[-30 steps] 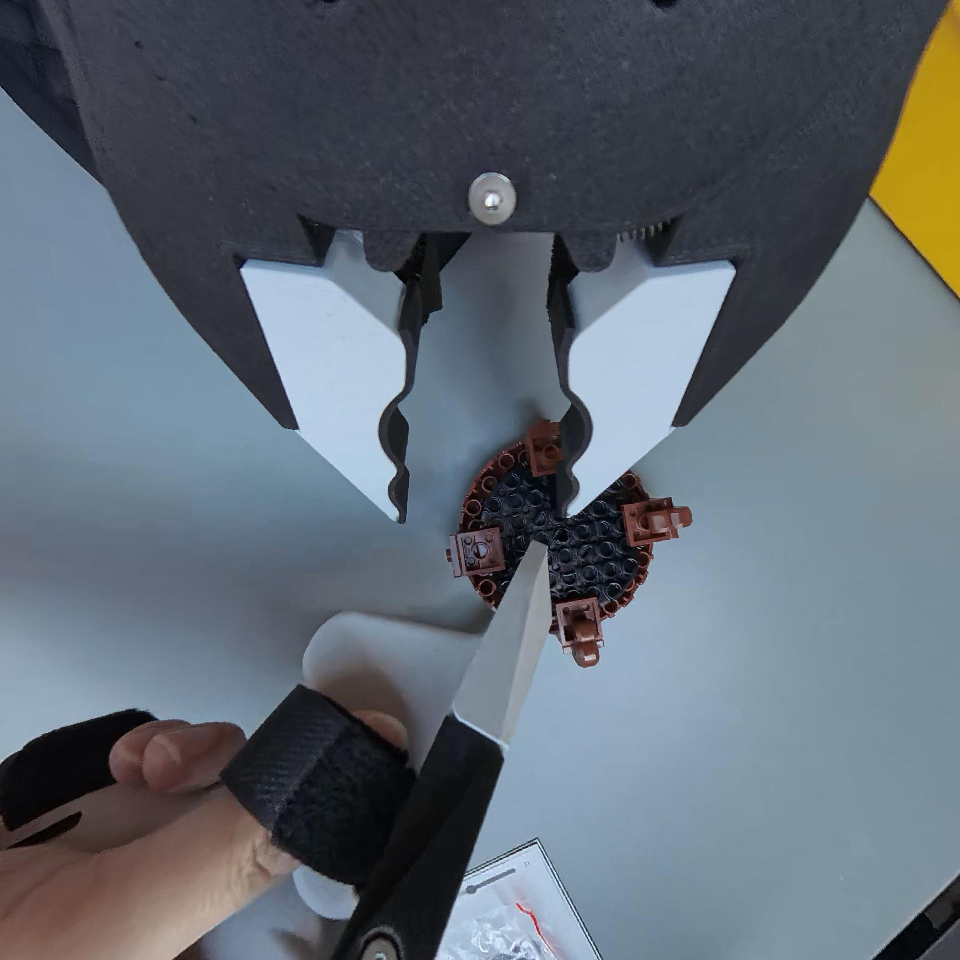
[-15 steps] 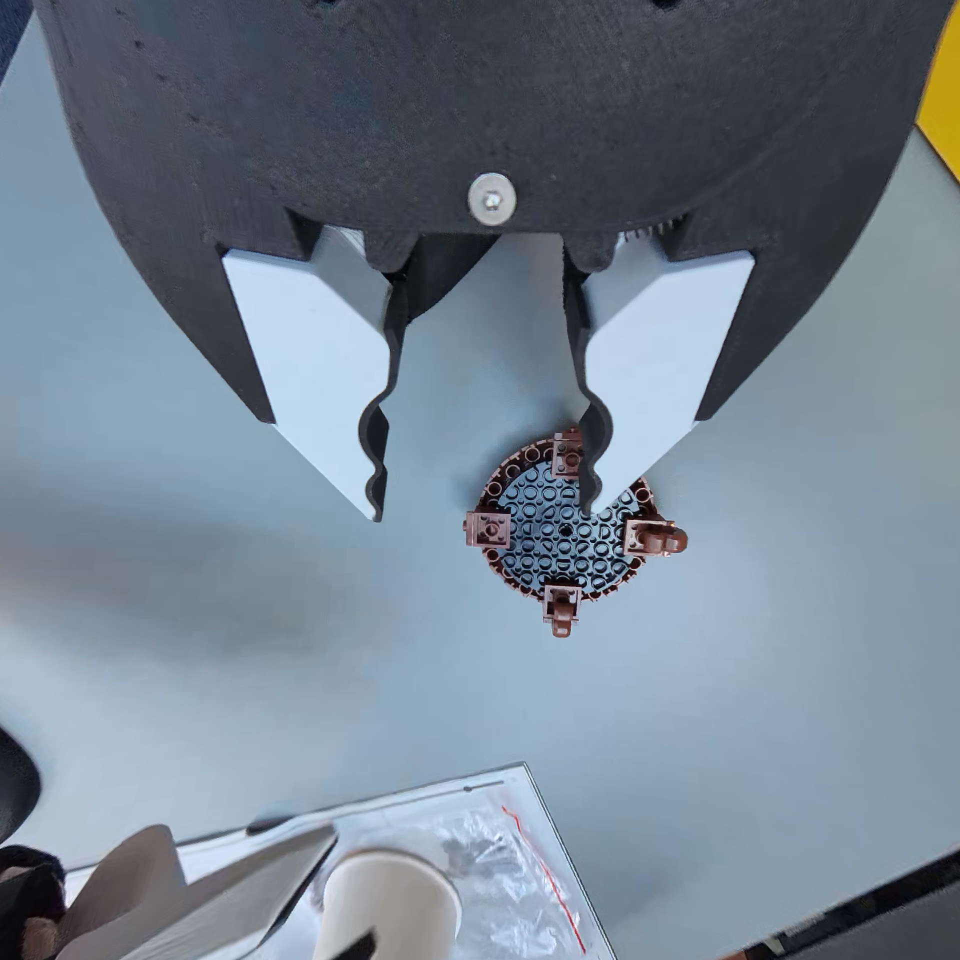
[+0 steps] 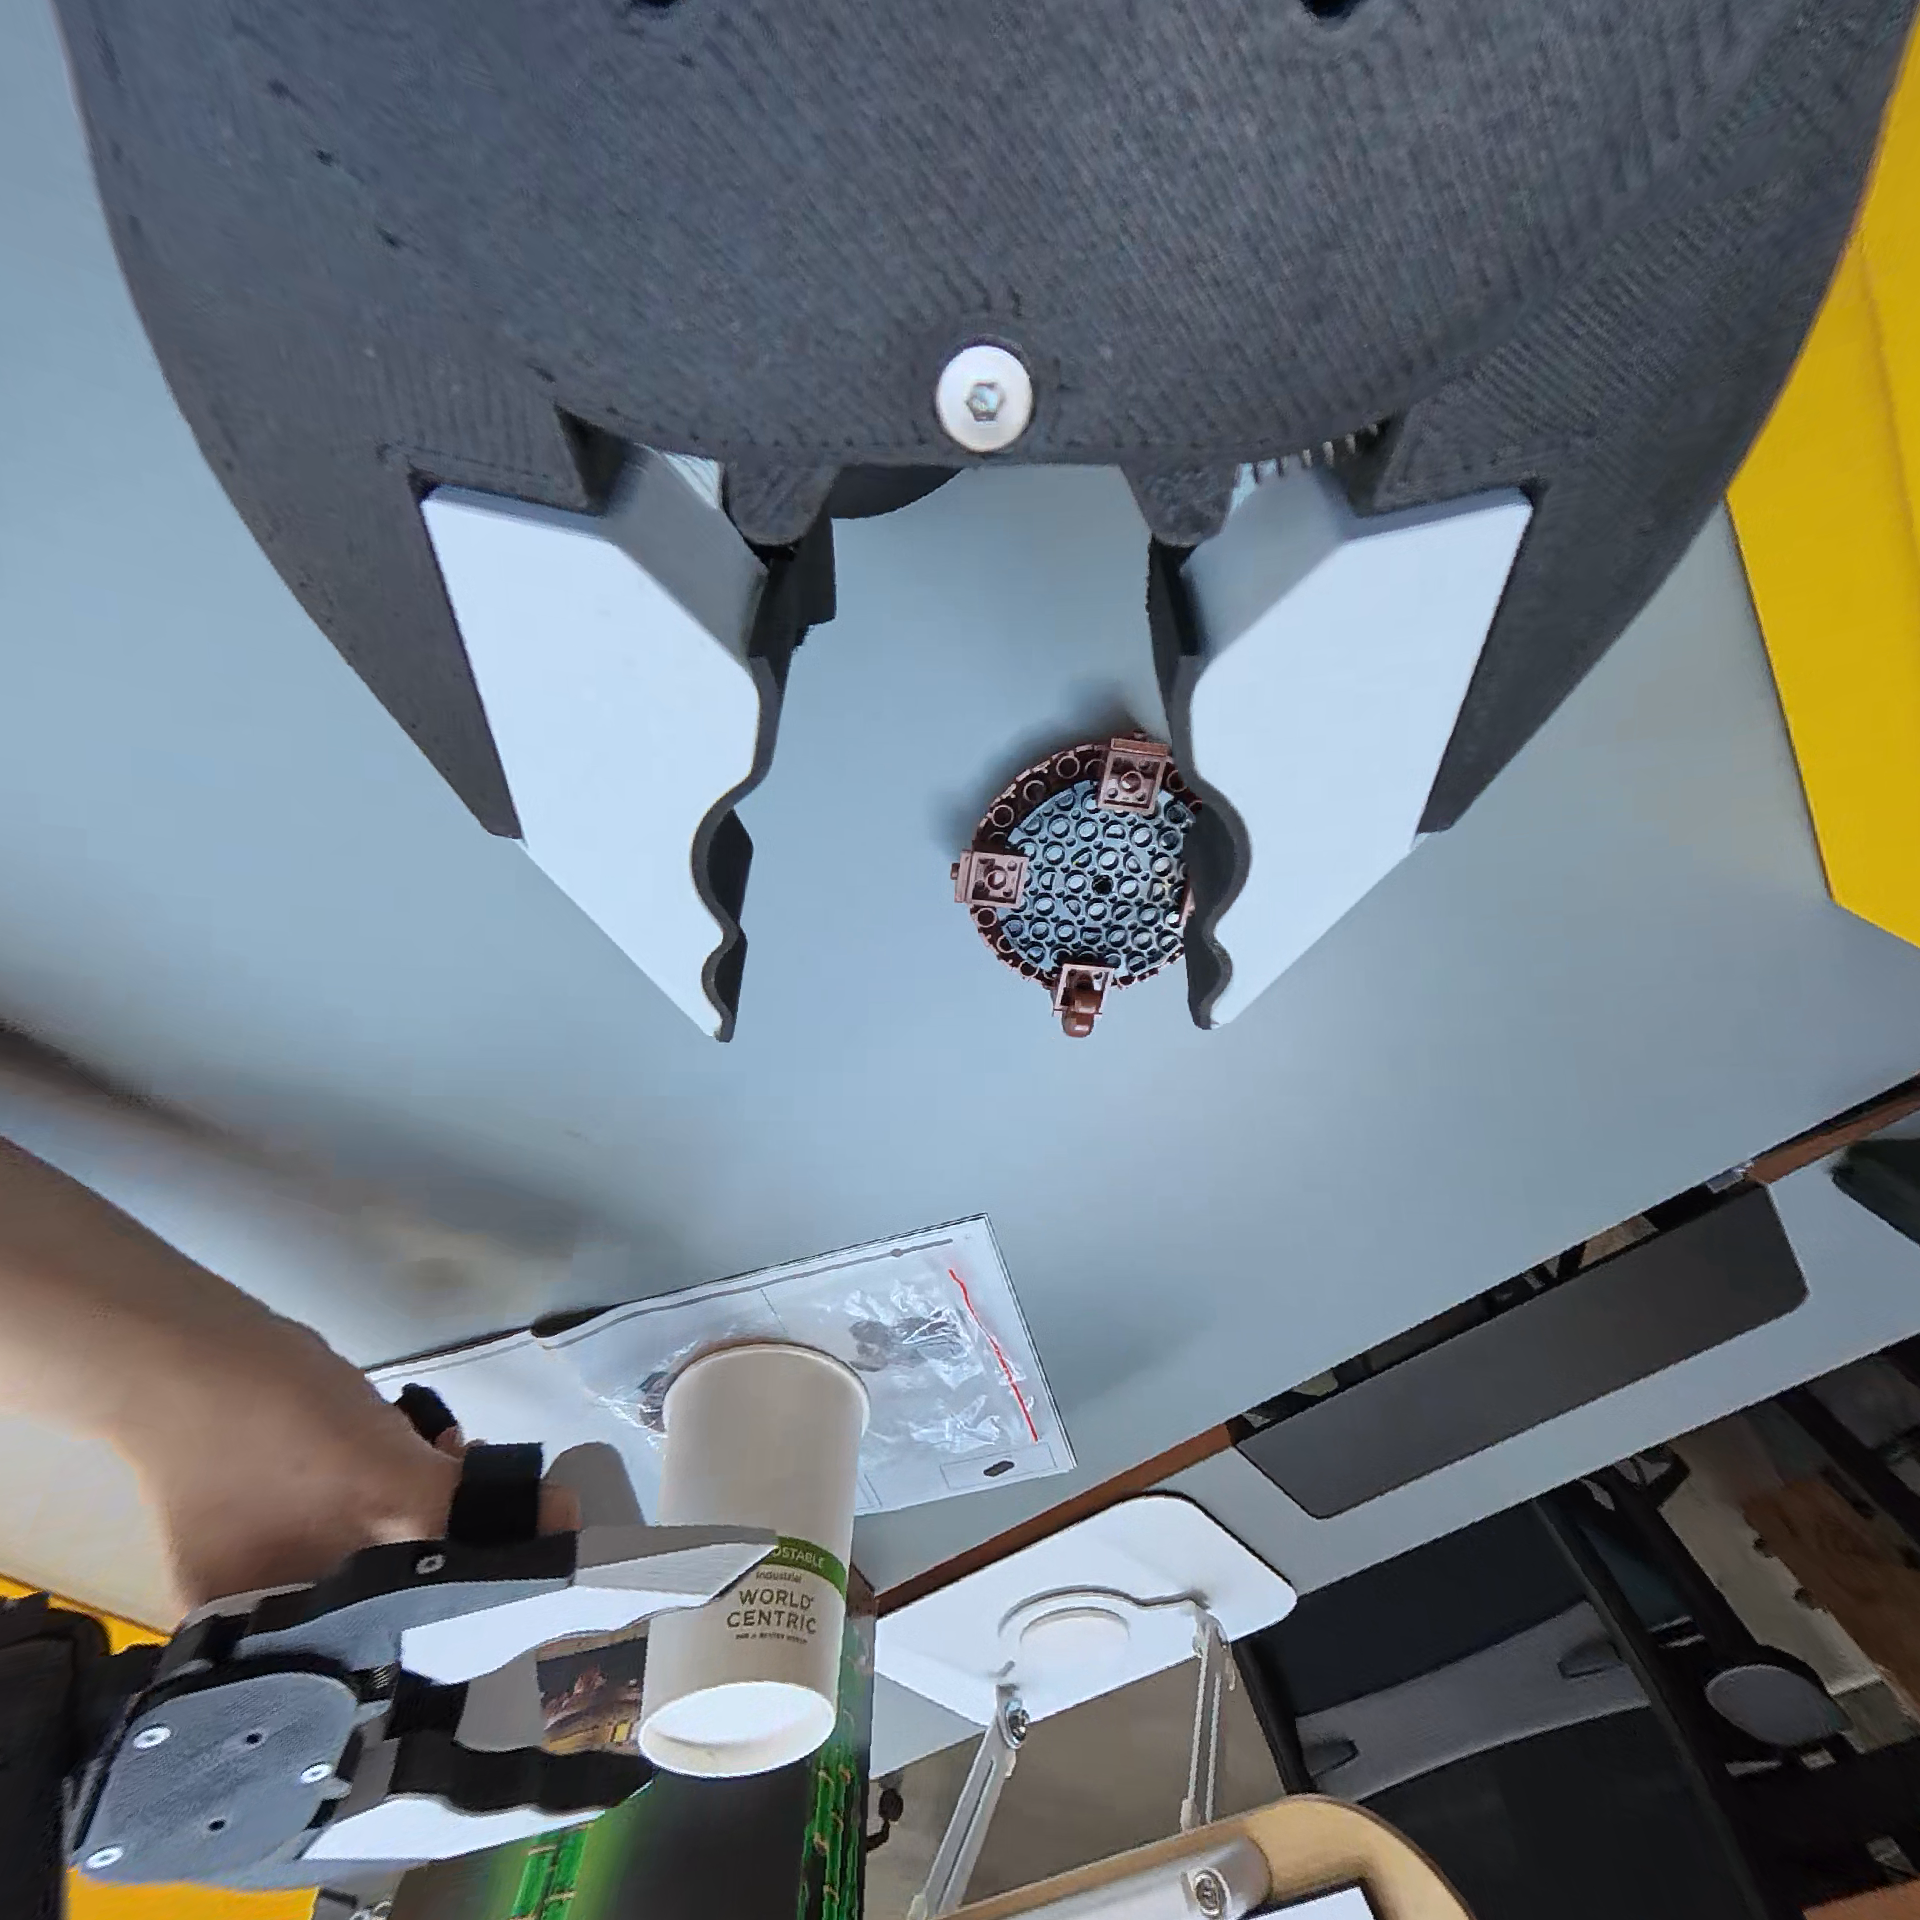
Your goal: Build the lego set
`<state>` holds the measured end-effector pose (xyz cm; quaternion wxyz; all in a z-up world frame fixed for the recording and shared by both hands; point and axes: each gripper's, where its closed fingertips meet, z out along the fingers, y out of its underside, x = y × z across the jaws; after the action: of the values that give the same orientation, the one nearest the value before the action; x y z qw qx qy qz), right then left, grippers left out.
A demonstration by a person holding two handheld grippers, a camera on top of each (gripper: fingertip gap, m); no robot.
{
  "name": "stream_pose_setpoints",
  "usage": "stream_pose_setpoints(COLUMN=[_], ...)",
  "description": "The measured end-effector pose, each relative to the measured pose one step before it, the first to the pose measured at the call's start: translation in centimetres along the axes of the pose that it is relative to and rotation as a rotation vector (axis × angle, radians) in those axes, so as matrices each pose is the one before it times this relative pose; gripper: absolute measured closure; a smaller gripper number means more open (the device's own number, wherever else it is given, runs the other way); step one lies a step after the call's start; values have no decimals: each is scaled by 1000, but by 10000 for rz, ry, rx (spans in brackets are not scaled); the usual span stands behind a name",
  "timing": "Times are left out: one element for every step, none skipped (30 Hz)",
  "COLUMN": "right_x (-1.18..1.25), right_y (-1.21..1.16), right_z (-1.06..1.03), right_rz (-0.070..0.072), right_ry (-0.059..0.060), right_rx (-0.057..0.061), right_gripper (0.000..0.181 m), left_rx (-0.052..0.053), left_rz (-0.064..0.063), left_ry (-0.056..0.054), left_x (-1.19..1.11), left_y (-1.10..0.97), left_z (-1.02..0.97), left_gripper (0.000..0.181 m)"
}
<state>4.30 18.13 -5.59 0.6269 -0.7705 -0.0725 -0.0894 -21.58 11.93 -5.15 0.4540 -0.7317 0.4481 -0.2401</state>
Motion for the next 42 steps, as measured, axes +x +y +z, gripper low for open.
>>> stream_pose_setpoints(right_x=[-80, -163, -109, -102, -73, 1, 124, 143, 97, 119, 158, 80, -28, -92, -54, -56, 2, -117, -216, -475, -778, -837, -915, -1381, -1707, -1552, -1730, -1741, -1165, -912, -750, -439, -375, -418, -351, -179, -215, -198, -81, -84, -136, 61], right_y=[152, 186, 267, 324, 334, 310, 266, 165, 128, 58, -3, -61, -74, -56, 33, -31, -266, -468, -616, -836, -998, -1001, -1005, -982, -850, -594, -445, -279, -11, 81, 260, 347, 206, 123, 145, 172, 191, 246, 62, -184, -31, 64], right_z=[235, 239, 259, 243, 233, 214, 156, 103, 49, 31, 3, -24, -31, -24, -5, -78, -304, -564, -819, -1094, -1302, -1367, -1338, -1268, -1183, -1126, -1122, -1149, -1234, -1353, -1377, -1328, -1251, -1089, -878, -675, -439, -229, -110, -136, -100, -194], right_rz=[144, 147, 104, 54, 45, 73, 78, 80, 109, 112, 67, 24, 7, 10, 6, -15, -35, -64, -34, 79, 322, 505, 565, 811, 922, 903, 640, 365, 88, -108, -116, -168, -219, -190, -124, -117, -101, -50, 7, 41, 32, -146], right_ry=[35, -8, 21, 8, 4, 26, 75, 53, -6, -2, 18, -15, -67, -104, -70, -87, -60, -155, -247, -421, -603, -594, -619, -908, -1077, -877, -895, -805, -351, -153, -70, 94, 98, 8, -17, 31, -64, -104, -60, -116, -203, -95], right_rx=[-32, -56, -94, -133, -129, -115, -95, -36, -13, 6, 25, 26, 16, -19, -90, -63, 39, 102, 85, 162, 229, 226, 262, 293, 281, 234, 346, 422, 381, 380, 275, 205, 262, 257, 169, 109, 50, -32, 20, 80, -165, -463], right_gripper=[86, 89, 90, 92, 93, 95, 96, 97, 100, 100, 101, 103, 107, 107, 108, 108, 108, 108, 108, 108, 108, 108, 109, 109, 109, 108, 109, 109, 109, 109, 109, 109, 109, 109, 109, 109, 109, 109, 109, 109, 109, 110], left_rx=[-24, -53, -55, -43, -25, -11, 2, 11, 14, 9, -3, -16, -32, -38, -35, -18, 2, 29, 69, 102, 133, 148, 142, 143, 166, 189, 216, 197, 184, 211, 305, 412, 434, 345, 209, 86, 41, 65, 23, -22, -43, -100], left_rz=[-58, -9, 33, 51, 52, 39, 22, 5, -1, -2, 11, 27, 33, 28, 14, 1, -13, -33, -65, -96, -87, -37, 7, 32, 11, -77, -321, -677, -790, -659, -540, -457, -381, -276, -144, -57, -61, -99, -131, -105, -86, 6], left_ry=[123, 68, 16, 0, 9, 9, 12, 22, 26, 27, 28, 19, 14, 30, 34, 47, 84, 129, 190, 288, 395, 413, 349, 344, 432, 553, 762, 1048, 1214, 1182, 988, 873, 788, 569, 345, 353, 500, 492, 246, 222, 216, -25], left_x=[240, 149, 86, 76, 100, 95, 93, 95, 101, 94, 97, 95, 91, 122, 140, 171, 225, 302, 414, 576, 783, 835, 745, 757, 946, 1160, 1451, 1827, 2011, 1880, 1541, 1347, 1174, 798, 461, 480, 722, 702, 302, 251, 311, 62], left_y=[-106, -46, -31, -52, -68, -94, -94, -105, -106, -91, -58, -43, -10, 2, -16, -43, -93, -130, -191, -213, -231, -220, -258, -319, -454, -567, -577, -451, -307, -113, -16, 15, 66, 152, 271, 336, 272, 99, 39, -8, -65, -37], left_z=[68, 74, 68, 58, 30, 31, 10, 17, 12, 17, 40, 54, 85, 93, 98, 93, 85, 104, 139, 237, 422, 650, 882, 1045, 1160, 1203, 1182, 1070, 879, 675, 500, 364, 293, 271, 300, 352, 374, 362, 326, 226, 151, 63], left_gripper=[97, 97, 97, 97, 97, 97, 98, 98, 98, 98, 98, 98, 98, 99, 99, 99, 100, 100, 101, 100, 100, 99, 96, 93, 87, 82, 81, 82, 83, 92, 103, 111, 121, 133, 144, 148, 160, 171, 176, 178, 180, 181])
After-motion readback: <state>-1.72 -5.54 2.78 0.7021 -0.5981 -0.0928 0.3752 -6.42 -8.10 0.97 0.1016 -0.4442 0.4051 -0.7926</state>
